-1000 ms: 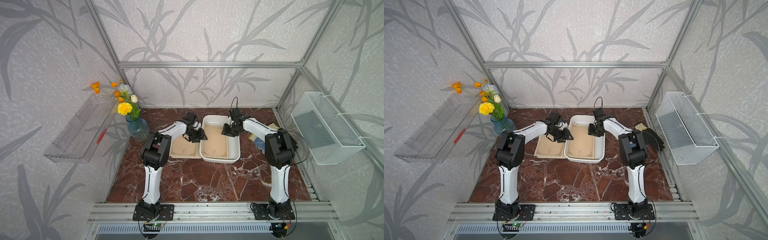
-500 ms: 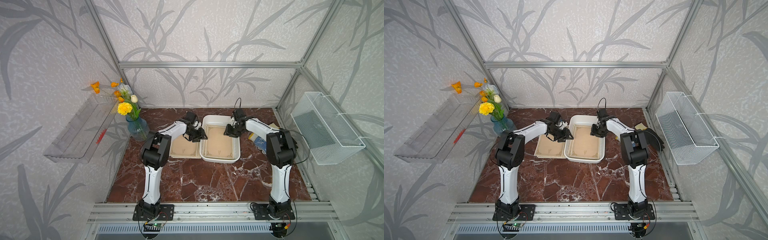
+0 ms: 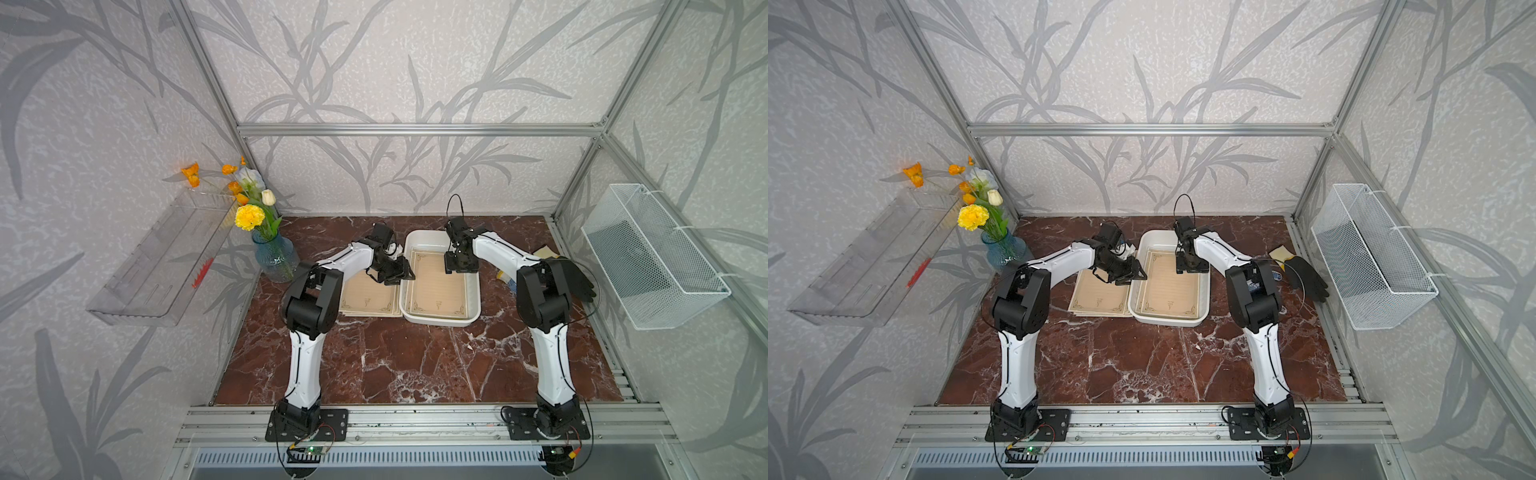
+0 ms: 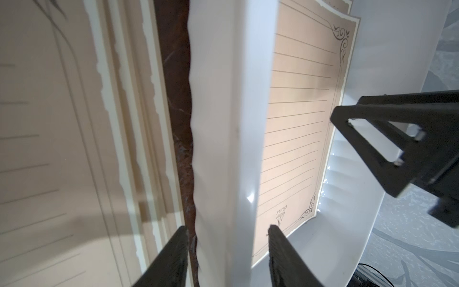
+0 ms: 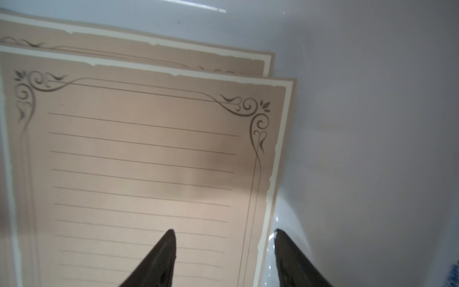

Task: Take out the stationery paper from the storage box
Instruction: Pick up the stationery paper from the storage box.

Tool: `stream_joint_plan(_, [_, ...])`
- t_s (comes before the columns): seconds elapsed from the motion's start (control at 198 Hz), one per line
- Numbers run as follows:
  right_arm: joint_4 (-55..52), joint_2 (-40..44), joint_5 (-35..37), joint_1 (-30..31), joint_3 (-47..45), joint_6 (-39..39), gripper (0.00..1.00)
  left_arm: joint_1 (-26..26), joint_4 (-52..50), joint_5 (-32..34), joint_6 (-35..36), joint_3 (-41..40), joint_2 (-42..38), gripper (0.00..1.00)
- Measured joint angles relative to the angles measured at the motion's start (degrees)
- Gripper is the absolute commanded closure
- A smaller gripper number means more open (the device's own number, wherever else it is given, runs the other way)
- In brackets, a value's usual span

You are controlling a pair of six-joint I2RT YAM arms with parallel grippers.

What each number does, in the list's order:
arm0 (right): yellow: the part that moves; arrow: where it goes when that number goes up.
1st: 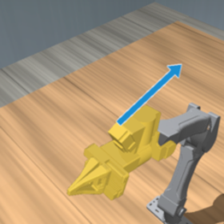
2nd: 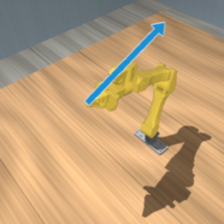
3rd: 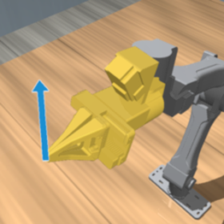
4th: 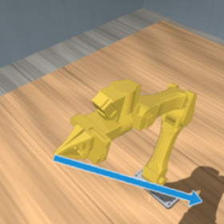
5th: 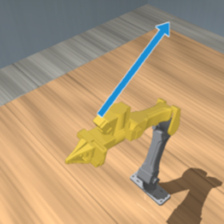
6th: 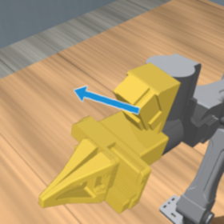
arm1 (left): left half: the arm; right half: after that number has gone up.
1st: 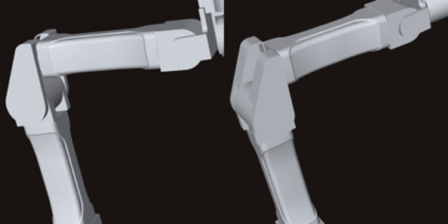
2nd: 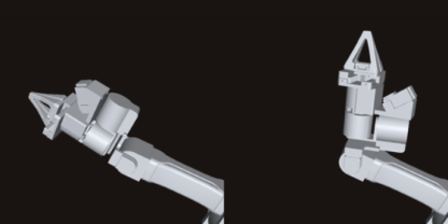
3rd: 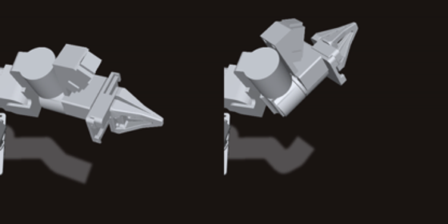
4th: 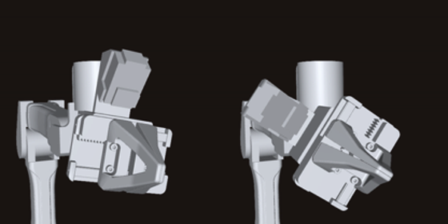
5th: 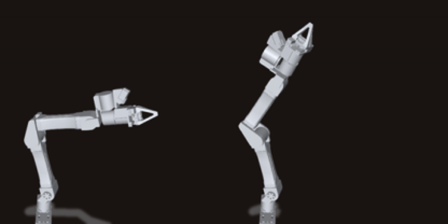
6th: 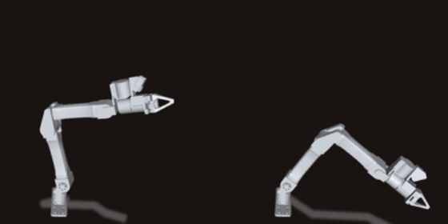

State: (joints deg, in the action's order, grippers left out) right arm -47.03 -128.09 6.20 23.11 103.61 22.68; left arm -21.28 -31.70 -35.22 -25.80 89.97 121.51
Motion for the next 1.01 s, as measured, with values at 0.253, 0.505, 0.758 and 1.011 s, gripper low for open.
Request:
stream_joint_plan(0.253, [-1.3,-2.7,1.5,-0.2,2.1,1.5,0.30,-0.2,0.0,0.0,-0.3,0.0,0.0,0.49])
stream_joint_plan(0.505, [-0.9,-2.8,0.3,-0.3,2.0,3.0,0.26,-0.5,0.0,0.0,-0.3,0.0,0.3,0.49])
stream_joint_plan(0.758, [4.8,-0.3,-5.1,-2.3,-3.1,5.4,0.42,-0.6,0.0,0.0,-0.4,0.0,0.9,0.49])
stream_joint_plan(1.011, [6.8,0.8,-7.9,-3.1,-4.9,6.1,0.60,-0.7,0.0,0.0,-0.4,0.0,0.9,0.49])
